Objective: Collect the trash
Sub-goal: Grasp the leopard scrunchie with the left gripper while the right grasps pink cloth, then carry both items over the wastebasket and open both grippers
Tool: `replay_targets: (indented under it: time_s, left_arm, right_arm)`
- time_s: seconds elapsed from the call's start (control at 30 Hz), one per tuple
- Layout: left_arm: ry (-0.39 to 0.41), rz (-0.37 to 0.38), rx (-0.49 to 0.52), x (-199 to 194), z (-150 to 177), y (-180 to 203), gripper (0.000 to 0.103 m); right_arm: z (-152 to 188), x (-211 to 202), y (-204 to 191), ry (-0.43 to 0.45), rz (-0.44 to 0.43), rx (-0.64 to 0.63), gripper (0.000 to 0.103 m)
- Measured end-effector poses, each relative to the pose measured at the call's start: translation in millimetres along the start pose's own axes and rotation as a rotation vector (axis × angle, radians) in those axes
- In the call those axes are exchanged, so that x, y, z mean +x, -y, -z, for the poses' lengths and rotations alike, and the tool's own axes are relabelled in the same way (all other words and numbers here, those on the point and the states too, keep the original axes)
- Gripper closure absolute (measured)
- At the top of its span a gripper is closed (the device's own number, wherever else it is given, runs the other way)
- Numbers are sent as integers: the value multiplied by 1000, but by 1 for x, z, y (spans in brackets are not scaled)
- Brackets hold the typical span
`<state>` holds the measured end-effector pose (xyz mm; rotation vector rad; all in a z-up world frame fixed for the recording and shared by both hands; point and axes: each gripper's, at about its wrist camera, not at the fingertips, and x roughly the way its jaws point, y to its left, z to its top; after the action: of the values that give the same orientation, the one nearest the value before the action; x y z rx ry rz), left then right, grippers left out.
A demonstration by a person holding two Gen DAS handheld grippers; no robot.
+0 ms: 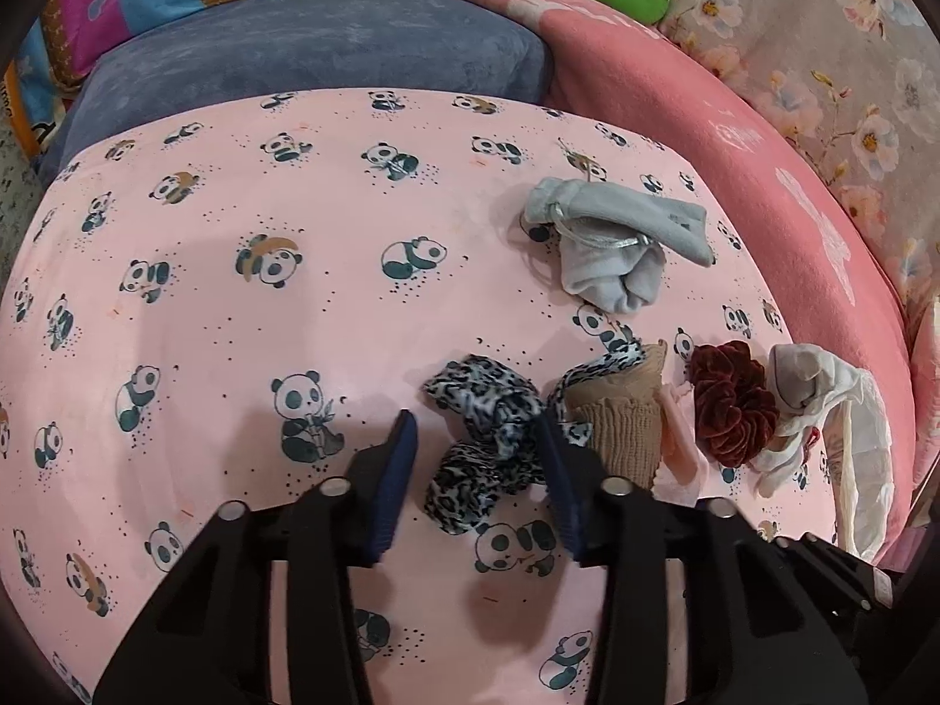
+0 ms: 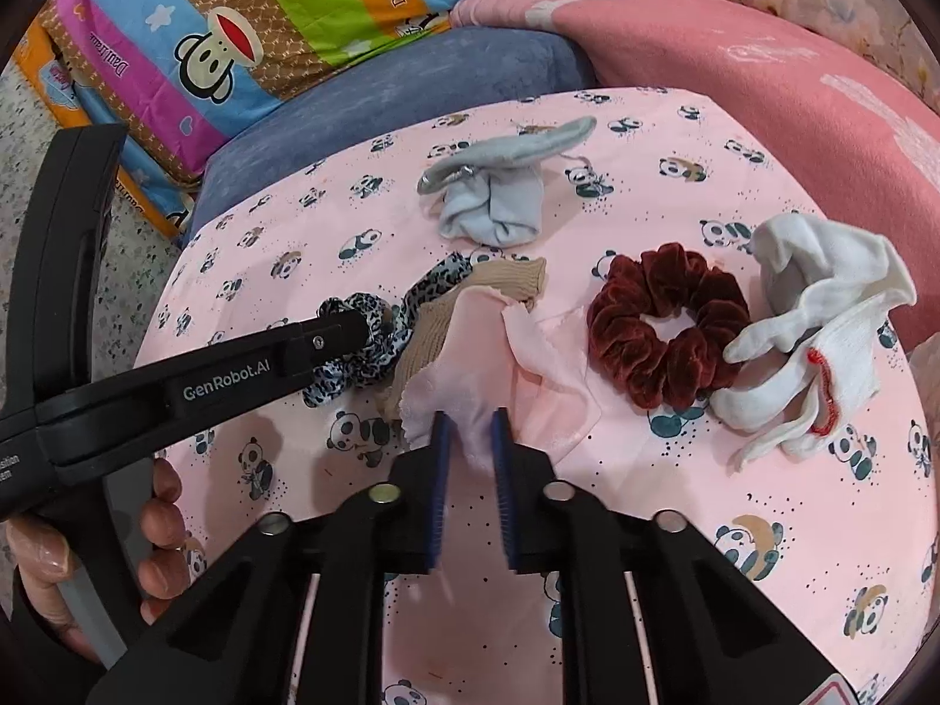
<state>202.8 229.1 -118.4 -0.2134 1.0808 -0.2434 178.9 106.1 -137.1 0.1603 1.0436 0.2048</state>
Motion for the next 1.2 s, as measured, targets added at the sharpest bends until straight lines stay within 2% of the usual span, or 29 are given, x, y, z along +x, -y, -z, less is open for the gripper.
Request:
replay_targets:
  time_s: [0.03,0.17,0.3,0.6,0.93,1.2]
  left_arm:
    - [-3,3,2,0,0,2,75]
    - [8,0,7,-7,-1,4,89]
    - [43,0,12,-23,-7,10,90]
    - [161,25,66,-75,-21,42,92]
    - [251,80,176,-111,-35,109,92]
    - [288,151,299,-127,-30,181,92]
  right_arm:
    - [0,0,1,-1,-1,0,98]
    - [-1,-6,2,20,-6,2,100]
    - [-6,-25,5,70,-21,9,100]
    - [-29,-95,11,222,-57,27,100]
    - [-44,-183,41,399,-46,71,100]
    - [-43,-254,95,536,22,137,100]
